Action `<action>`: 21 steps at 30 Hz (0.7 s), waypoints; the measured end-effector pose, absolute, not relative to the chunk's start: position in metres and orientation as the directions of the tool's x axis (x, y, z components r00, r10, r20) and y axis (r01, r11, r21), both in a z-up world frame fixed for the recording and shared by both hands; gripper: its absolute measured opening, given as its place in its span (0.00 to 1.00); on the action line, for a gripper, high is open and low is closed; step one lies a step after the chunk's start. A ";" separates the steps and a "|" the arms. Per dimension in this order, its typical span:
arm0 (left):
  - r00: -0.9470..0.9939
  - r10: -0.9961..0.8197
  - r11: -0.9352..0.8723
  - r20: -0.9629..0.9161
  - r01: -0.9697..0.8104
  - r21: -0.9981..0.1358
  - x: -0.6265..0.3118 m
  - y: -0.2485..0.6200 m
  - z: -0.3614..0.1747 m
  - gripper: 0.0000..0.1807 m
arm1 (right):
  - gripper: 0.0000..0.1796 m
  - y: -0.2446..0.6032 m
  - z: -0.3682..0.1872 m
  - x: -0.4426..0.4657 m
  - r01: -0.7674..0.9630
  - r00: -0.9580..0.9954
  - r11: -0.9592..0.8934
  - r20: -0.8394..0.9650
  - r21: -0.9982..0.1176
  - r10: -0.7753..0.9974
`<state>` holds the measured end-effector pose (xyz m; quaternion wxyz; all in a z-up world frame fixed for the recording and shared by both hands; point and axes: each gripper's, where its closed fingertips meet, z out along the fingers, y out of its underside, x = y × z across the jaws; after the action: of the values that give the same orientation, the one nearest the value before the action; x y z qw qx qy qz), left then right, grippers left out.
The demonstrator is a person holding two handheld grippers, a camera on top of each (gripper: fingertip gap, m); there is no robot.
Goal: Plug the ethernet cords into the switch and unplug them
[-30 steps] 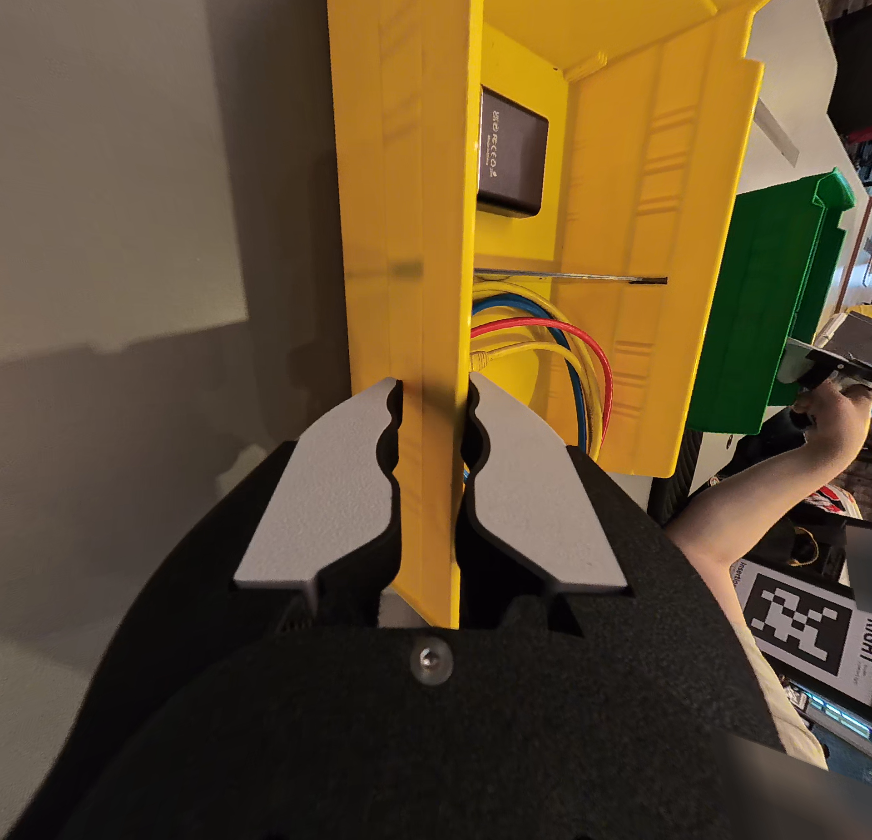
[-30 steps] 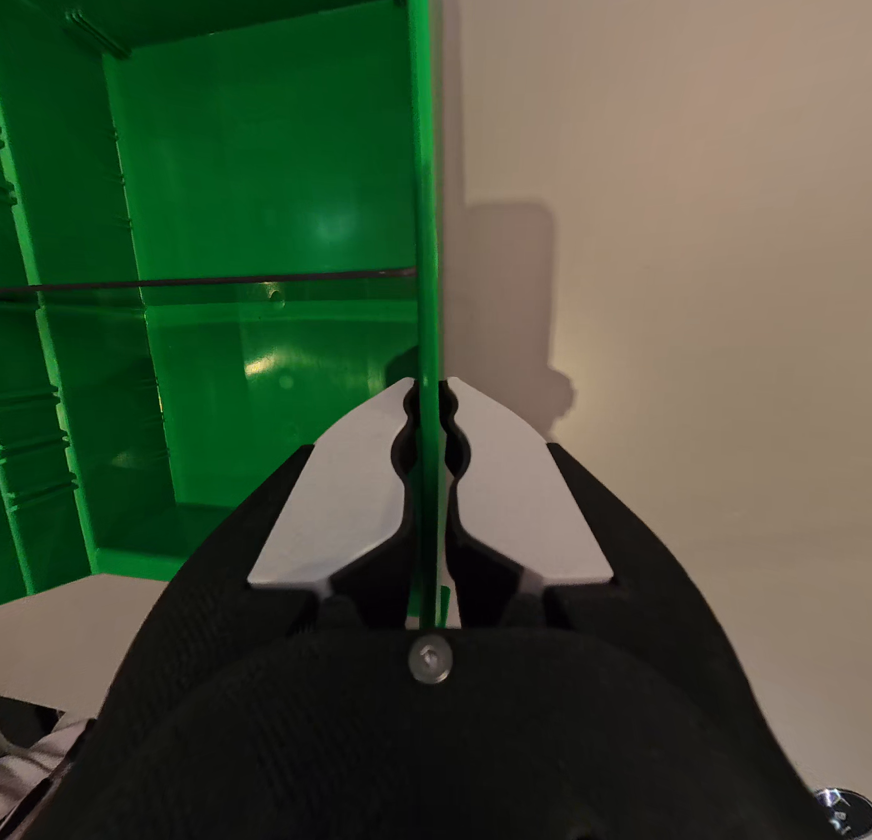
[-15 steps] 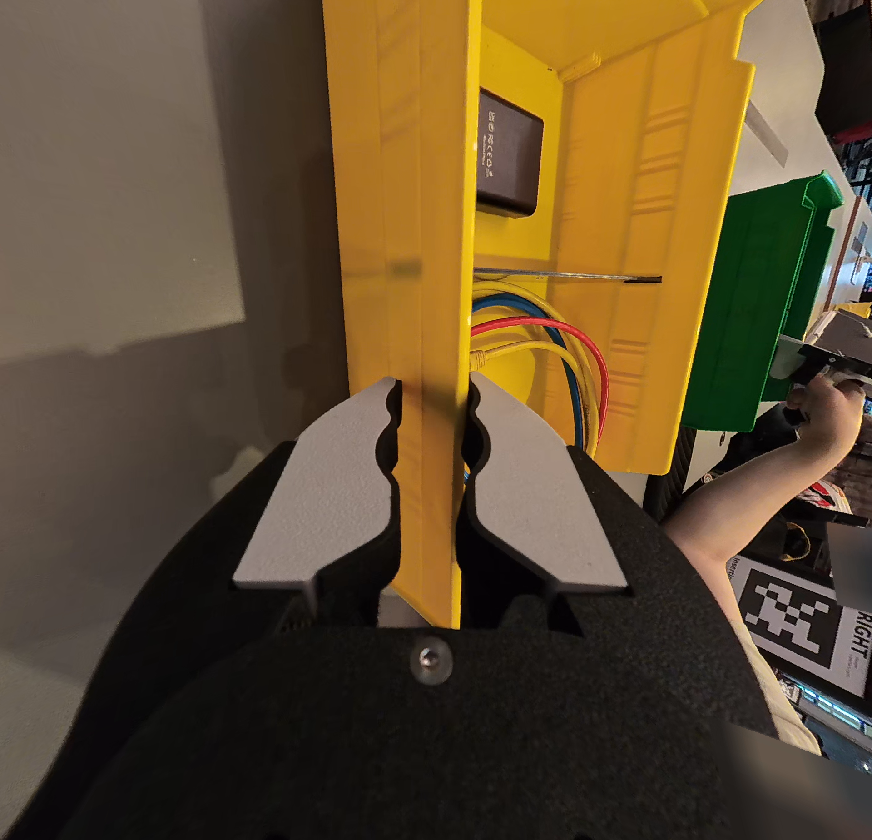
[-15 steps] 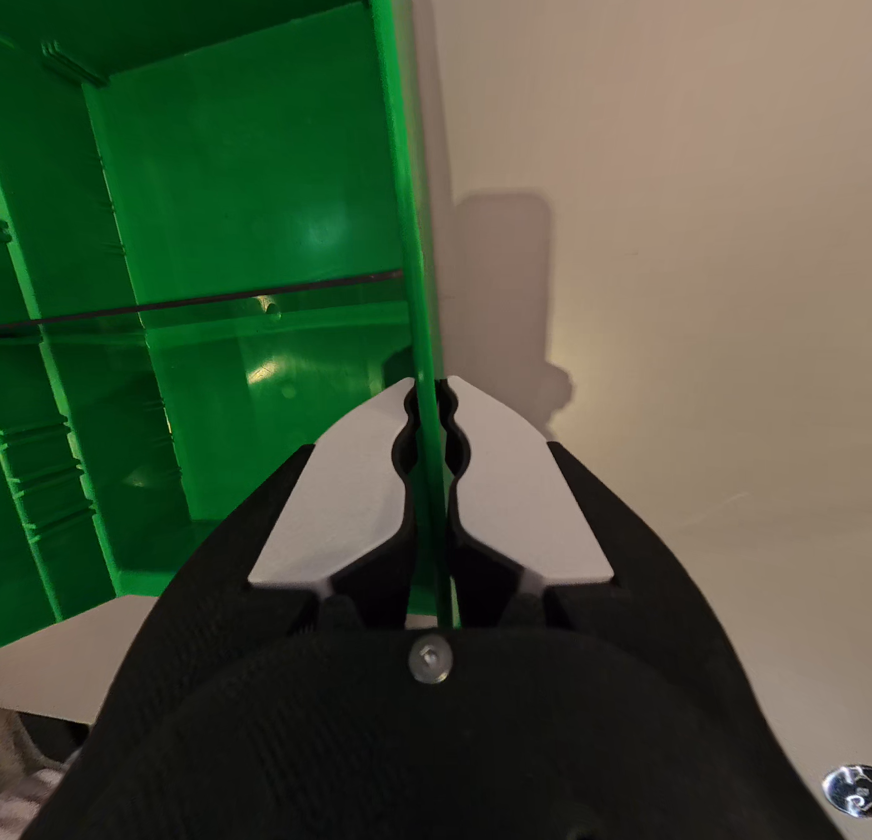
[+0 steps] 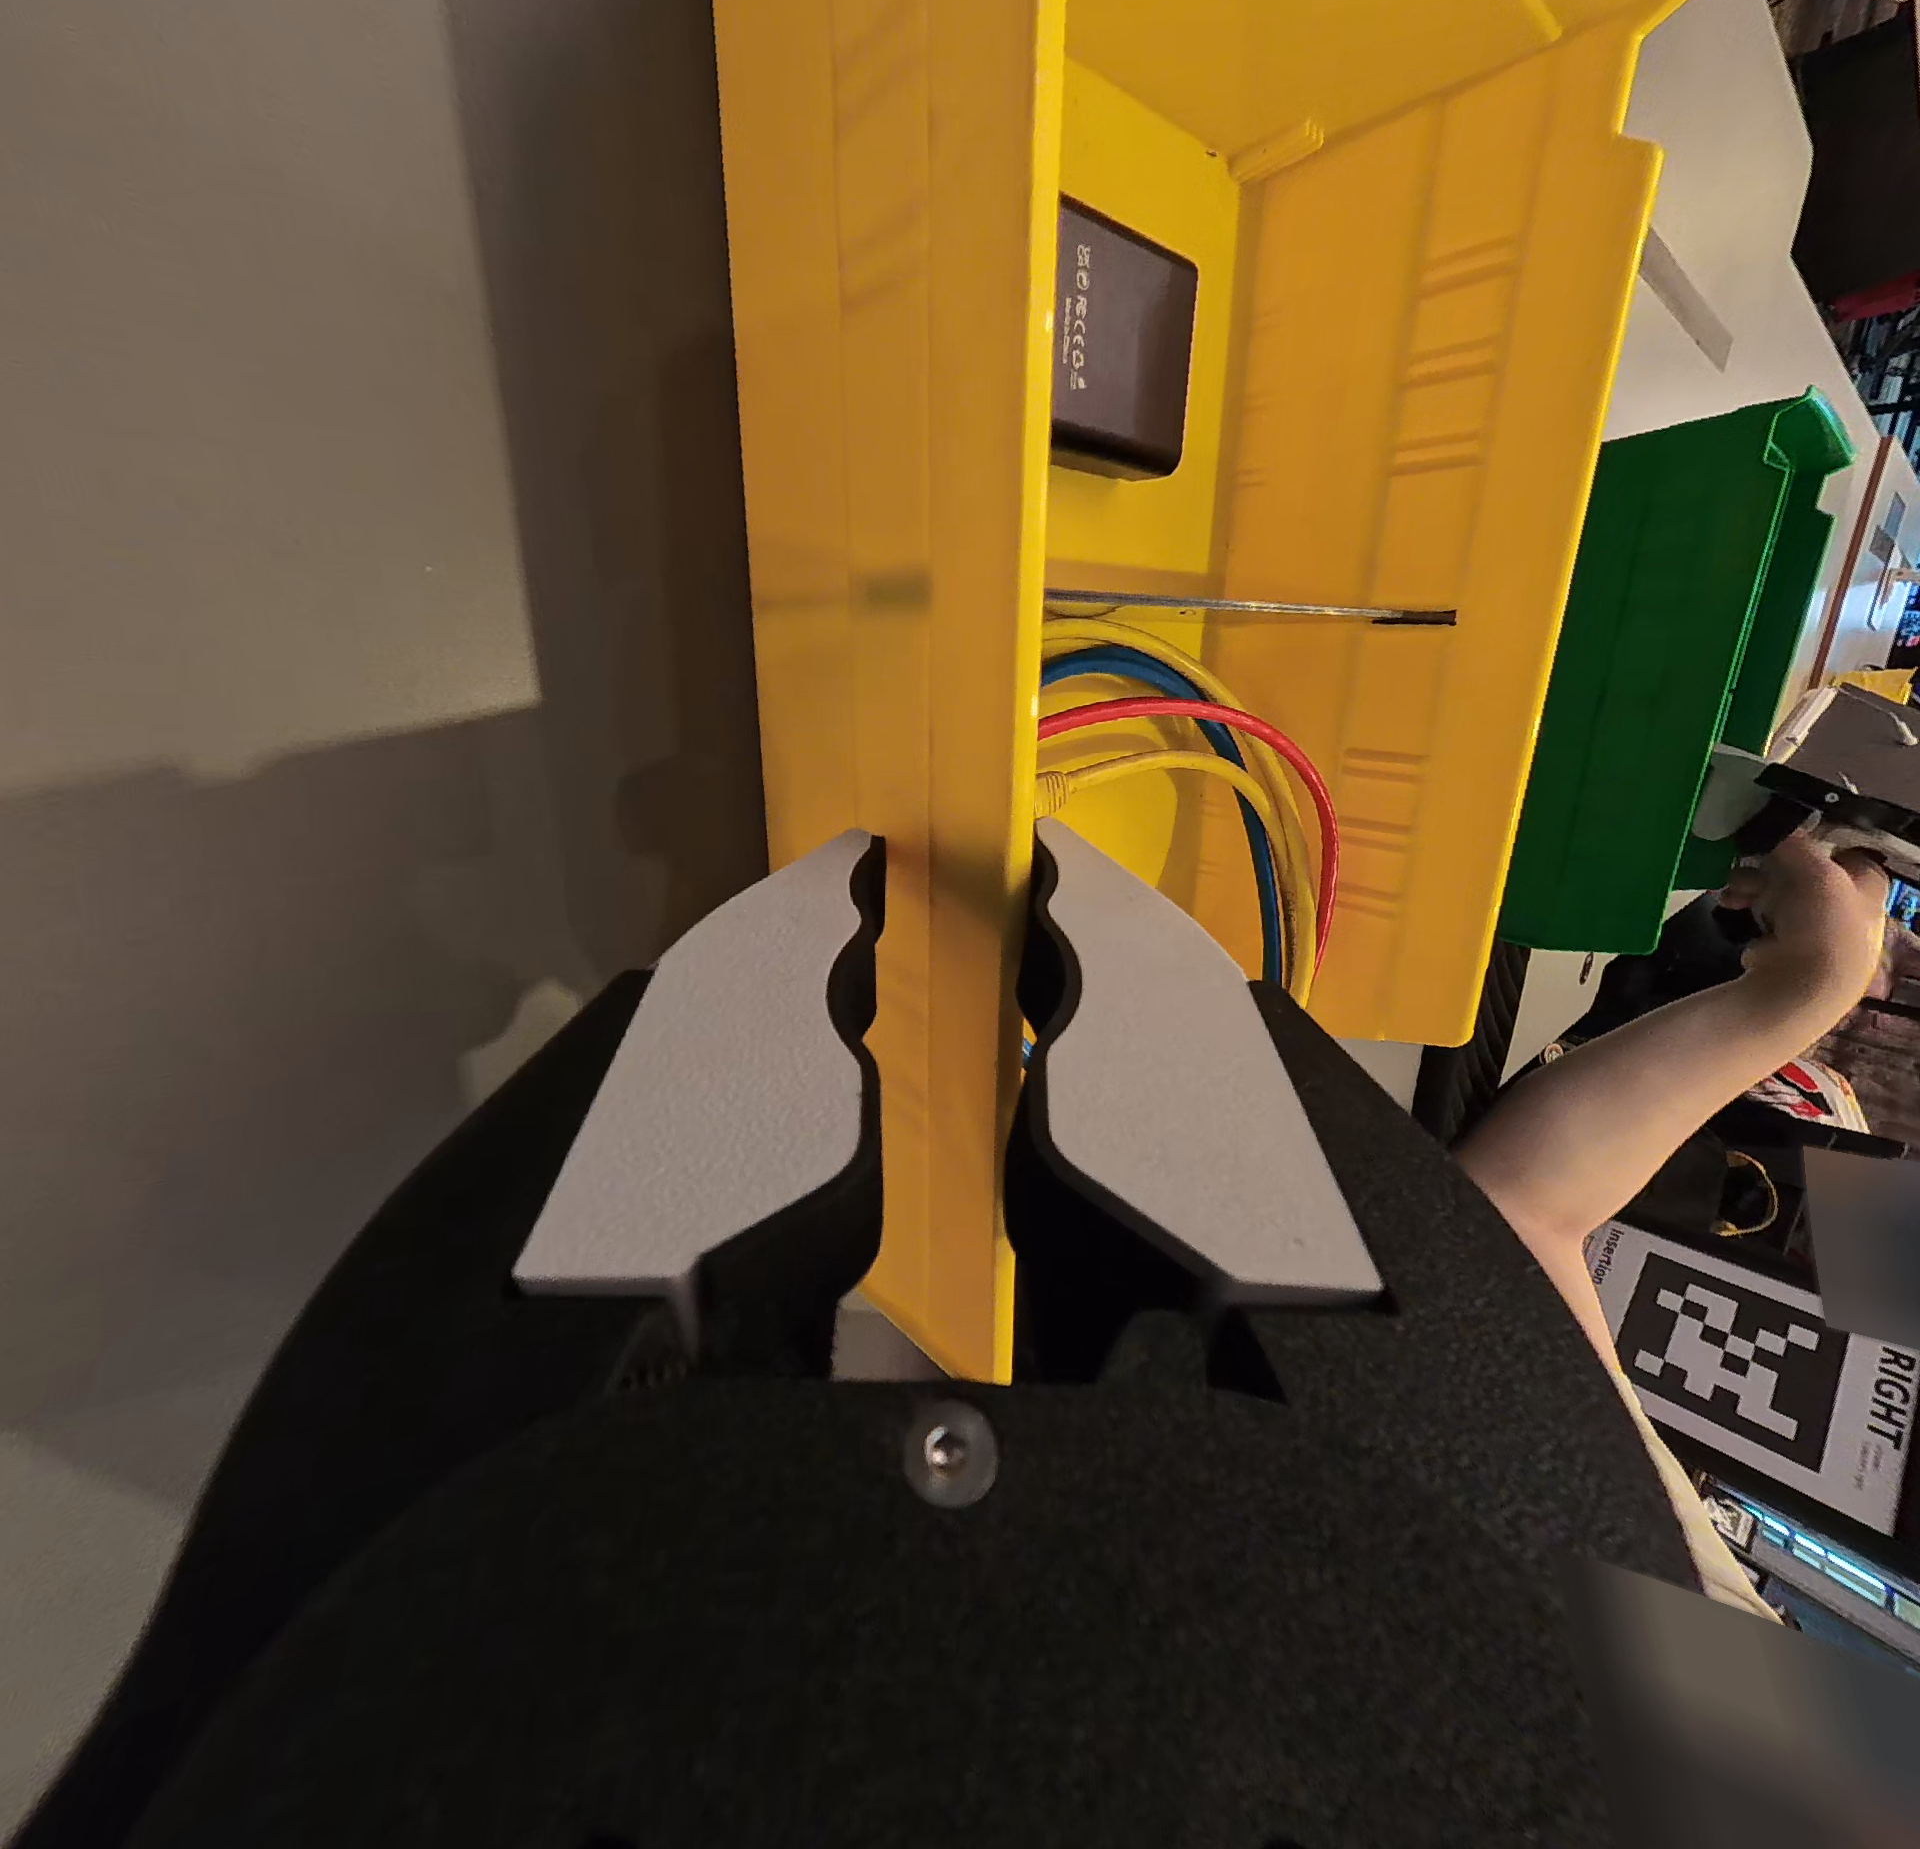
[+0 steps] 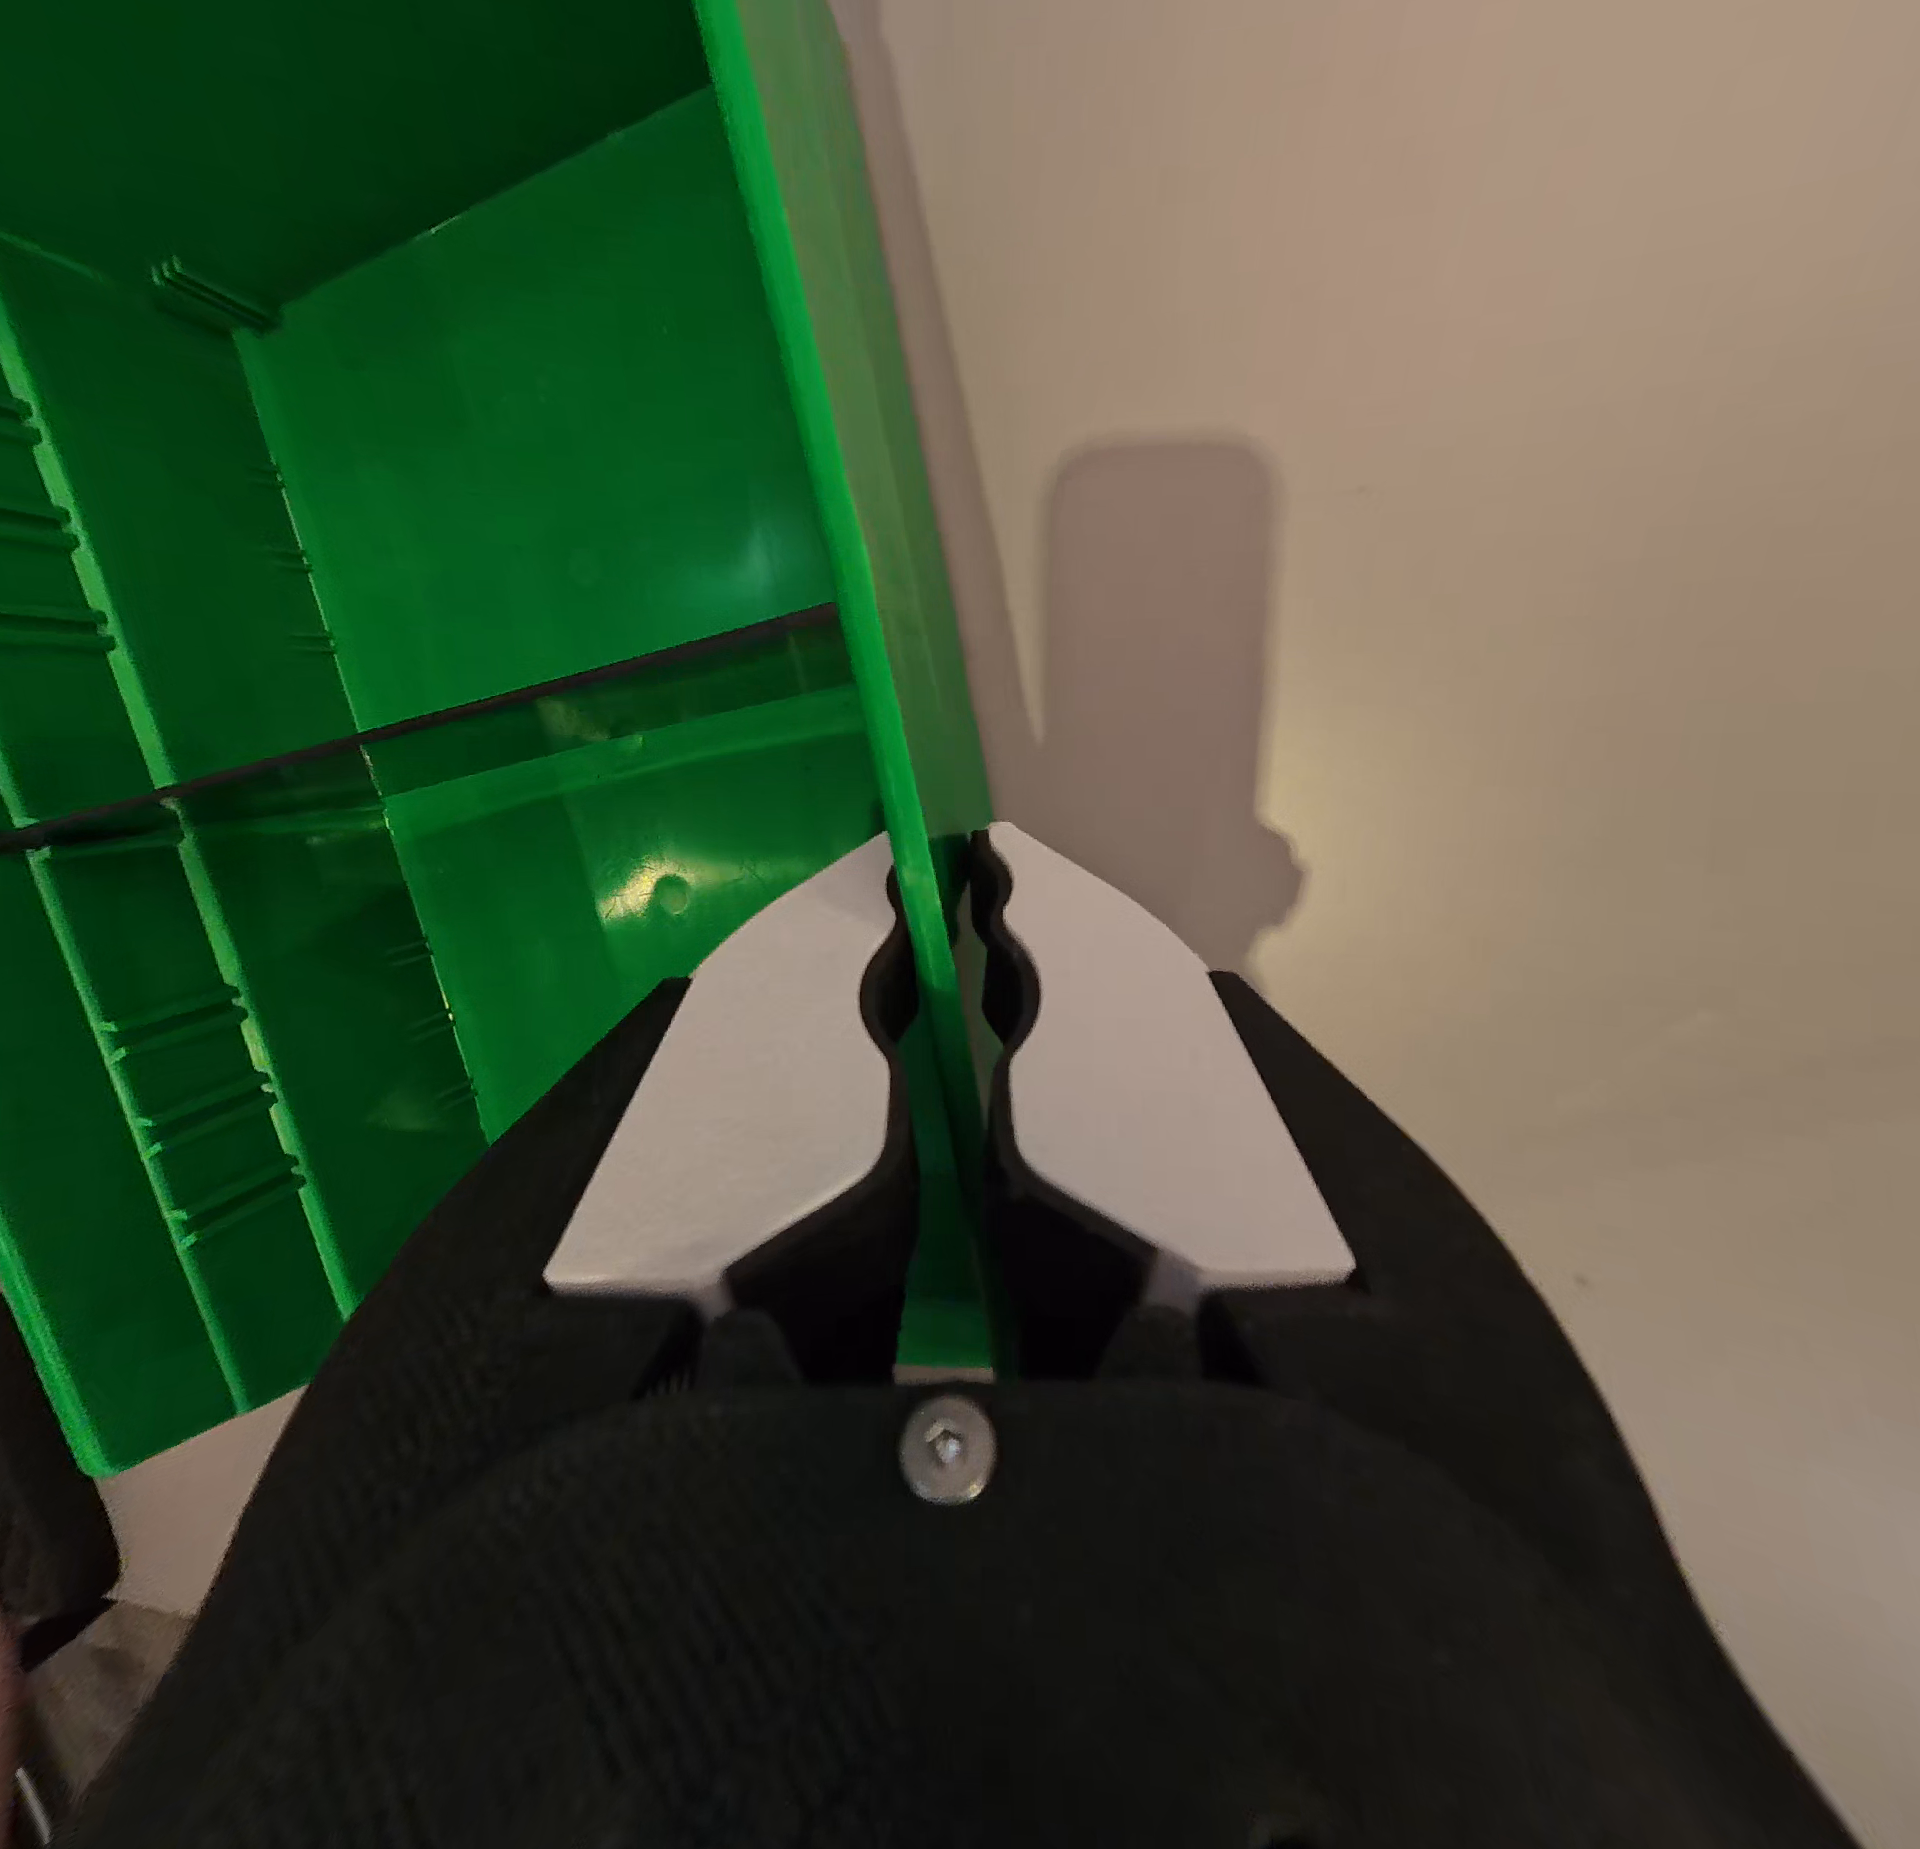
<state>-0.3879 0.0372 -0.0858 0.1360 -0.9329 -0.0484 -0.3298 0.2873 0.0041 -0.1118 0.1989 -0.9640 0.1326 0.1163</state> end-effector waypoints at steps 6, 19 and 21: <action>0.773 0.008 -0.957 0.634 0.190 -0.221 -0.388 0.037 -0.085 0.12 | 0.06 0.003 -0.112 0.286 -0.320 0.933 -0.893 -0.268 -0.317 -0.239; 0.826 -0.116 -0.679 0.552 0.339 -0.651 -0.409 0.045 0.037 0.13 | 0.19 0.047 0.023 0.290 -0.173 0.982 -0.660 -0.182 -0.731 -0.056; 0.860 -0.240 -0.584 0.451 0.243 -0.775 -0.389 0.053 0.065 0.13 | 0.22 0.063 0.082 0.276 -0.024 0.998 -0.428 -0.046 -0.903 0.040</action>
<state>-0.3894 0.0531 0.0650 0.4562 -0.8495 -0.0007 -0.2648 0.2763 0.0631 0.0817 0.5347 -0.8445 -0.0048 0.0301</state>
